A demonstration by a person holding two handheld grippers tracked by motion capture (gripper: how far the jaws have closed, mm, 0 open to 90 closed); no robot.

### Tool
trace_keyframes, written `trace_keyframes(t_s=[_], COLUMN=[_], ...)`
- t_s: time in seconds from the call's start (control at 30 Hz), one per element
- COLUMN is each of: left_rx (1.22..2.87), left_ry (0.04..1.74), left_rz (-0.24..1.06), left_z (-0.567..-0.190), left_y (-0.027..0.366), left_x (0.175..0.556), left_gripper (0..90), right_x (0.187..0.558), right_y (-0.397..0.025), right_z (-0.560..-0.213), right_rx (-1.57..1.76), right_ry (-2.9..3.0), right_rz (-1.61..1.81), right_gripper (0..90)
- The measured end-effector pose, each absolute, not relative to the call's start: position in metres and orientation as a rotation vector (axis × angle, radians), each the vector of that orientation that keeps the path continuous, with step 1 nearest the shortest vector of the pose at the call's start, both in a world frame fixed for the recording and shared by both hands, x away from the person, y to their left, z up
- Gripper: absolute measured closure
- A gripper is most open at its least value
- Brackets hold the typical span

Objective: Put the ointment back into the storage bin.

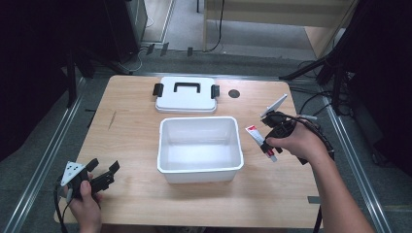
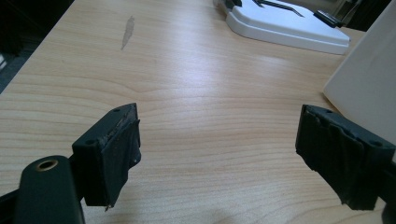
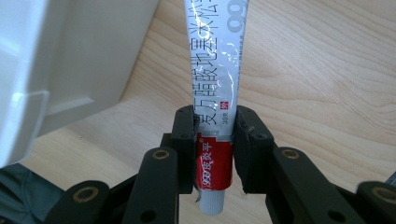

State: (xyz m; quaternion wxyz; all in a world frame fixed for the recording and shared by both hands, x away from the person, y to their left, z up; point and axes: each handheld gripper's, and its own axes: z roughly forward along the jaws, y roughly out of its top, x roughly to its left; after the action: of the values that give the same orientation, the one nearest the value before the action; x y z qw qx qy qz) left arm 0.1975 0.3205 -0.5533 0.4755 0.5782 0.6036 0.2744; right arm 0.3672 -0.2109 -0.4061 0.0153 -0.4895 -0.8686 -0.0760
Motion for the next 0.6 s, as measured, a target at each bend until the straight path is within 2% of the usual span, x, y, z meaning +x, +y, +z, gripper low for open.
trace_keyframes(t_s=[0.6], left_rx=[1.413], left_ry=[1.478], left_rz=[0.666], left_z=[-0.553], left_y=[0.321], left_x=[0.198], left_gripper=[14.7], right_x=[0.37], right_y=[-0.178], right_z=[-0.37], right_rx=[-1.457], right_ry=[-2.744], right_rz=[-0.282], right_gripper=[72.8])
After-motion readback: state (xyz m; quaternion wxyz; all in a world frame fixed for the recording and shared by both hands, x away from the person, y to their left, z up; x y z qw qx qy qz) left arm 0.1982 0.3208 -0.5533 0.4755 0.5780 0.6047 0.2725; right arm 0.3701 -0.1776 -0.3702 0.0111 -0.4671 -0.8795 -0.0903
